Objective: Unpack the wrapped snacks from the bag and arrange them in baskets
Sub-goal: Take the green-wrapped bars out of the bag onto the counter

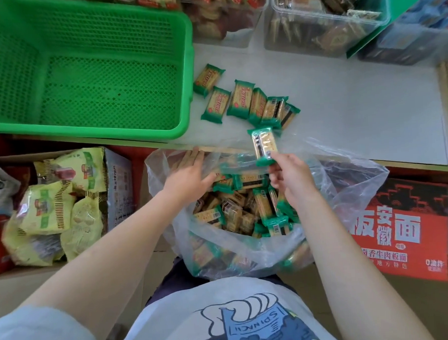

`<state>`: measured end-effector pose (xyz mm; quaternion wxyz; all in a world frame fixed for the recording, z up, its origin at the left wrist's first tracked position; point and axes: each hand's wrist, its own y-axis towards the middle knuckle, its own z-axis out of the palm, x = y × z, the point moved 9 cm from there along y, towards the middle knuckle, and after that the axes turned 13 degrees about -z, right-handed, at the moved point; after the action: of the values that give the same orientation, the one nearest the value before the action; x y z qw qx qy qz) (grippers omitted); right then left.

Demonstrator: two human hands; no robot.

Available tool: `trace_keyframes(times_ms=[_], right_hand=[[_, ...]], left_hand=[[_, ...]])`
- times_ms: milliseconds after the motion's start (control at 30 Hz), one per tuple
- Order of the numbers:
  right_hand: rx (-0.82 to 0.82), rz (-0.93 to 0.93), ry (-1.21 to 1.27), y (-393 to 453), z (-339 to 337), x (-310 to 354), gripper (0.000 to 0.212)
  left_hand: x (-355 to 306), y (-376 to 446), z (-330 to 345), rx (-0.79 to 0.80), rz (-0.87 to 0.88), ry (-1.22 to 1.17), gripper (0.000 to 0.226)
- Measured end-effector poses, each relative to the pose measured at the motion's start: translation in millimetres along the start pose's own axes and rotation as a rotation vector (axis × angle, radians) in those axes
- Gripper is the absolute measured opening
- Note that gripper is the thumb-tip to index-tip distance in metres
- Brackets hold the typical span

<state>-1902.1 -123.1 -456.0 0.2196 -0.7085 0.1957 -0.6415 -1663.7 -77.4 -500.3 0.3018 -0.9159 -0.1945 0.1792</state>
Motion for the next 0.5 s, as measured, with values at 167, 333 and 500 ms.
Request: trace_keyframes(times_ms=[167, 333, 500], right_hand=[[0.045, -0.054, 0.035, 45, 48, 38, 0.02], [0.009, -0.04, -0.01, 55, 54, 33, 0.029], [0.177, -0.023, -0.237, 8, 49, -7, 0.017]], left_hand=[[1, 0, -2, -0.019, 0.006, -0.004, 0.078], [4, 0, 5, 0.003, -0.018, -0.031, 0.078], [3, -1, 5, -0.026, 0.002, -0.035, 0.079]])
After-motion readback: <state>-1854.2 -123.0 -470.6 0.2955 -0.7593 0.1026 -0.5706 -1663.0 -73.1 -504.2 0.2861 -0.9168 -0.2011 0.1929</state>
